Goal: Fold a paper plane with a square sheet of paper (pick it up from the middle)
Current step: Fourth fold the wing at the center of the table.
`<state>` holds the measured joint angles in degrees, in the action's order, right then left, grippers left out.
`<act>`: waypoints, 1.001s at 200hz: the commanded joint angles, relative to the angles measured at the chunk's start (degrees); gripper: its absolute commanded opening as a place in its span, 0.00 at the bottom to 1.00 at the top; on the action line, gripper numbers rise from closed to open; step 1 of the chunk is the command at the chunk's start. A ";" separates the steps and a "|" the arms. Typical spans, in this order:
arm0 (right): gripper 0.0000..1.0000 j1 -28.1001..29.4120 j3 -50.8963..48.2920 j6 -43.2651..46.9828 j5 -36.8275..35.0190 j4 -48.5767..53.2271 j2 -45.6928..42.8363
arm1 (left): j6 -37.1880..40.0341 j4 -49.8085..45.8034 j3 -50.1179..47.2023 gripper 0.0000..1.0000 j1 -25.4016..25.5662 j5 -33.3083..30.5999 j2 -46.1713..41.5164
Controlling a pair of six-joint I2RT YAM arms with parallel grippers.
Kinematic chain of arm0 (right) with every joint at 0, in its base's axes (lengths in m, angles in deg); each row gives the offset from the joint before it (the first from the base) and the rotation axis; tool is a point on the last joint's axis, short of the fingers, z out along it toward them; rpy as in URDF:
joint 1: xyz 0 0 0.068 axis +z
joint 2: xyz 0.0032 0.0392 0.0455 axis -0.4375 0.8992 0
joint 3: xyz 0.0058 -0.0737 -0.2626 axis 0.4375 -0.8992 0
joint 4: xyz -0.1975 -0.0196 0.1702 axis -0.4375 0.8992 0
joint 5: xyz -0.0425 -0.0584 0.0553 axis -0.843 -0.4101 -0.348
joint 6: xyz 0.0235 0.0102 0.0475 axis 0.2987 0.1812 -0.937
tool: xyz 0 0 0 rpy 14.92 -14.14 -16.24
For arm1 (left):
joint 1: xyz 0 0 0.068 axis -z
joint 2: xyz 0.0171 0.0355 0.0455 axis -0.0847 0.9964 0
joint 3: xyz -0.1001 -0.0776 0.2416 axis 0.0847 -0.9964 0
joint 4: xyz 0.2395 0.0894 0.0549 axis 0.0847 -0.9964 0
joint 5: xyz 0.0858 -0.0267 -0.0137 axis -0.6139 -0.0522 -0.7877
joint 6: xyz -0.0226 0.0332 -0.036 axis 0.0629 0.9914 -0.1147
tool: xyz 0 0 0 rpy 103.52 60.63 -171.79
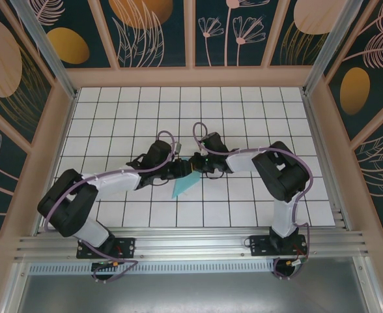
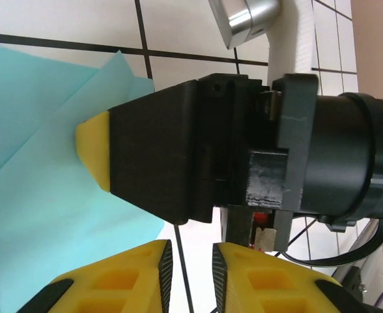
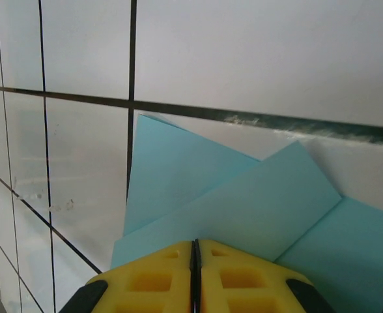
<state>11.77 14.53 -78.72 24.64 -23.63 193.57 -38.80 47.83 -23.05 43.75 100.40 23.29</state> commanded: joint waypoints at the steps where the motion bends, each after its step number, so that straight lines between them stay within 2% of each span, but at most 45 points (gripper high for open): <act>1: 0.13 1.19 -2.11 -0.51 -3.44 3.86 2.16 | -2.12 3.92 2.06 0.27 0.13 2.09 6.69; 13: 0.13 1.22 -2.32 -0.93 -3.69 3.75 2.16 | -3.37 4.65 2.21 0.24 0.13 3.02 8.30; 38: 0.13 1.31 -2.66 -1.09 -4.12 3.86 1.82 | -5.90 5.86 -1.18 0.26 0.08 -0.71 9.05; 89: 0.13 1.35 -3.14 -1.53 -4.33 3.72 2.08 | -7.63 11.90 -5.92 0.25 -0.28 4.03 8.99; 107: 0.13 1.40 -3.08 -1.66 -4.24 3.69 1.93 | -7.01 10.96 -6.53 0.24 -0.21 3.93 9.99; 124: 0.13 1.40 -2.72 -1.73 -4.33 3.98 1.77 | -5.89 6.92 -6.69 0.22 -0.22 1.13 10.41; 147: 0.13 1.49 -2.55 -1.86 -4.67 4.44 1.68 | -5.69 6.27 -9.40 0.22 -0.28 -0.07 9.06; 200: 0.13 1.56 -2.22 -1.90 -5.48 5.62 2.46 | -6.38 5.31 -17.73 0.22 -0.25 -0.65 -0.50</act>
<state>12.12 13.83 -80.03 21.25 -24.84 193.02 -45.25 58.94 -35.83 43.27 100.86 25.91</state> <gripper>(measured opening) 0.126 0.219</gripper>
